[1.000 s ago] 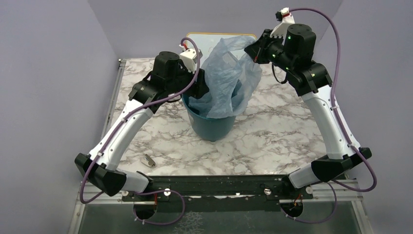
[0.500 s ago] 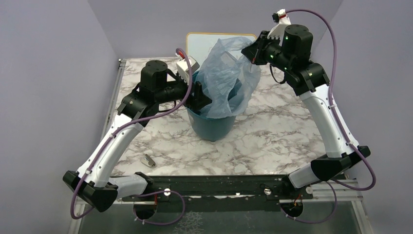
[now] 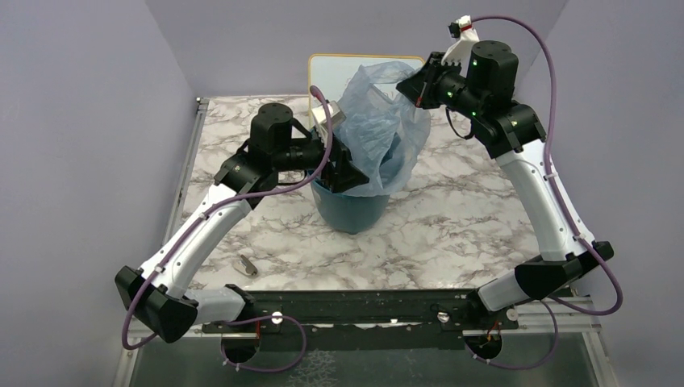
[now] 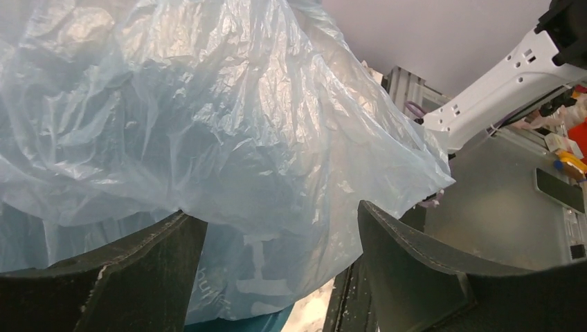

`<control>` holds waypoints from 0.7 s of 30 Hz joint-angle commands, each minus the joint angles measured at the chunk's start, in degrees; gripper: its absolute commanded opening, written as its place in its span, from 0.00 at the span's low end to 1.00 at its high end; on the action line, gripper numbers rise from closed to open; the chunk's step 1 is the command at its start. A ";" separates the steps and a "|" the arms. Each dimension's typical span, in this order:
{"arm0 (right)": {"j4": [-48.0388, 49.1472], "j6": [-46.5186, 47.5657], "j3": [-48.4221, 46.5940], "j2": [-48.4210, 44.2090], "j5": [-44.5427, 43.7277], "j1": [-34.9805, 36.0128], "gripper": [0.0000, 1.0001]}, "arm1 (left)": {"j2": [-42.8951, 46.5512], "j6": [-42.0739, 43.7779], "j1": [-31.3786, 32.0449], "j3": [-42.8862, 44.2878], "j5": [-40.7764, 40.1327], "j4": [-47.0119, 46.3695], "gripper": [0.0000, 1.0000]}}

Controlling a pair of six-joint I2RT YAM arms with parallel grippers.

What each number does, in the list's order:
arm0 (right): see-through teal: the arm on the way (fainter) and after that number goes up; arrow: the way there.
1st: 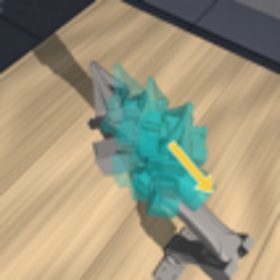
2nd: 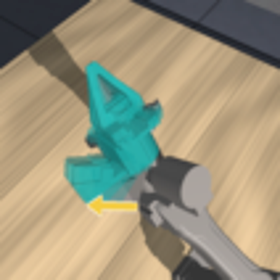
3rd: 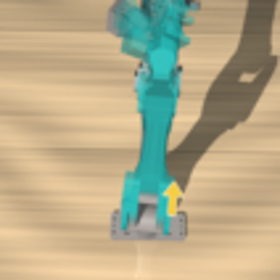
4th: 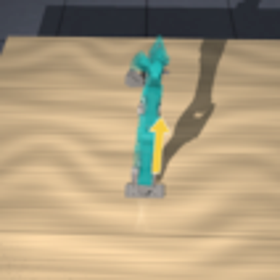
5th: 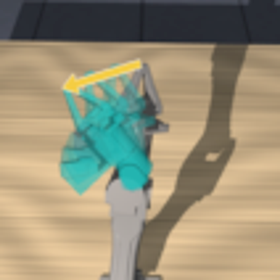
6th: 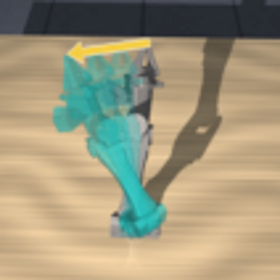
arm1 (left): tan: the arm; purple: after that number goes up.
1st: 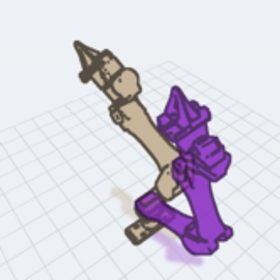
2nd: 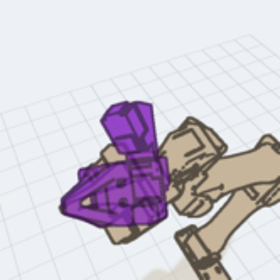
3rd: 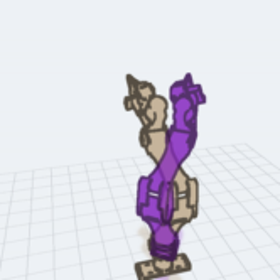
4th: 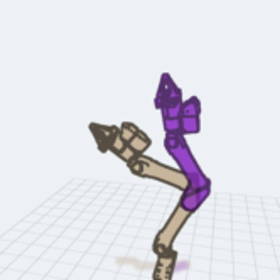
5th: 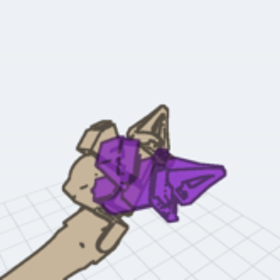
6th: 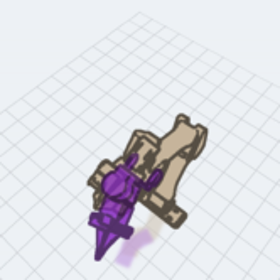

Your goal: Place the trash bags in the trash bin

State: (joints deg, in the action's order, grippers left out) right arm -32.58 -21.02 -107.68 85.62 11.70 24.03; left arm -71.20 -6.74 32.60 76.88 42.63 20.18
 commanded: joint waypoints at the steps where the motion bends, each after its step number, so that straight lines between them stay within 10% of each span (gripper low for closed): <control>1: 1.18 -0.66 -1.24 0.17 1.71 -0.15 0.00 | -0.94 -1.51 1.12 -0.30 -4.34 -2.76 0.79; 10: 2.13 -1.50 -1.01 0.13 3.41 -0.16 0.00 | -1.70 -3.06 2.20 -0.78 -19.71 -7.41 0.00; 21: 1.69 -4.49 -3.57 4.04 12.41 -0.08 0.01 | -2.62 -7.11 -5.27 -2.65 -32.74 -3.42 0.00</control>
State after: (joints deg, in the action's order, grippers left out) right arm -32.21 -23.27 -108.64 87.09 18.65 24.03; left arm -73.41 -11.05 32.53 76.23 15.27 14.70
